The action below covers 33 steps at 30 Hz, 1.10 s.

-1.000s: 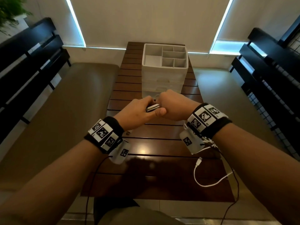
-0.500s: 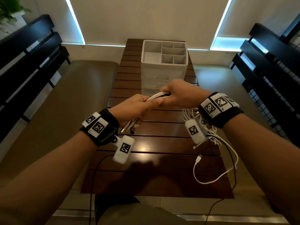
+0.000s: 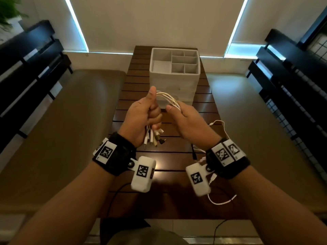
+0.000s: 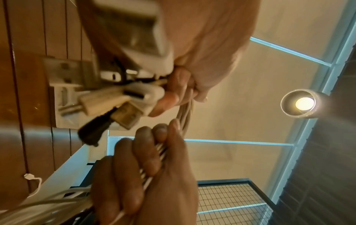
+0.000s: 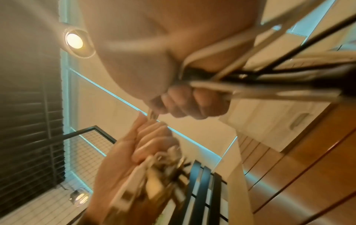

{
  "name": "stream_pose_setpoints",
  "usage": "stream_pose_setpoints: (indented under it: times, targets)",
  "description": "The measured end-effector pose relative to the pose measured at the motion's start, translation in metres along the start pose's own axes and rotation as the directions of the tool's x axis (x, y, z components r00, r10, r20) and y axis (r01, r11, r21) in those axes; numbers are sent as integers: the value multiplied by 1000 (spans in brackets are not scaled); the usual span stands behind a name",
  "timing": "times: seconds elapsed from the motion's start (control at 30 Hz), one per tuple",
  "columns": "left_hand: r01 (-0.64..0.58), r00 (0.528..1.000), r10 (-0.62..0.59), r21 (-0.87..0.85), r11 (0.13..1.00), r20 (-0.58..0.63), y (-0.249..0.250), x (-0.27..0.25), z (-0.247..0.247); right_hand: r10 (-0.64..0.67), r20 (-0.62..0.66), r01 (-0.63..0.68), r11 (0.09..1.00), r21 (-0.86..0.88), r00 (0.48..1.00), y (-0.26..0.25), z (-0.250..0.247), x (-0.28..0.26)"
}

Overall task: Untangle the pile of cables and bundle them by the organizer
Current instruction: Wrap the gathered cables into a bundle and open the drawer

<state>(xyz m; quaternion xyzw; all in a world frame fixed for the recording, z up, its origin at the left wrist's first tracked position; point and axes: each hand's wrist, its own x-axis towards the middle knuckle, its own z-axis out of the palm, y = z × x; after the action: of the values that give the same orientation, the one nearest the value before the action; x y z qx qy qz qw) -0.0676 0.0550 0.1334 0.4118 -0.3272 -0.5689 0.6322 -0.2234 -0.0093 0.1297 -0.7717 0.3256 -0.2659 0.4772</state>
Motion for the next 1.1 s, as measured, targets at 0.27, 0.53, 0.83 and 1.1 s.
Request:
stream_pose_setpoints:
  times: [0.27,0.53,0.83,1.1]
  targets:
    - [-156,975,186,218,963,-125,18,-8,17,-79,-100,77,997,-28,992,-41,22,10]
    - [-156,959,219,309,938,-182,22,-13,15,-97,4,97,994,-51,995,-34,27,12]
    - [-232,900,284,191,954,-329,32,-9,11,-128,28,130,979,-154,991,-35,17,-1]
    - [-190,909,275,275,942,-313,36,-5,12,-115,55,121,984,-129,992,-35,33,5]
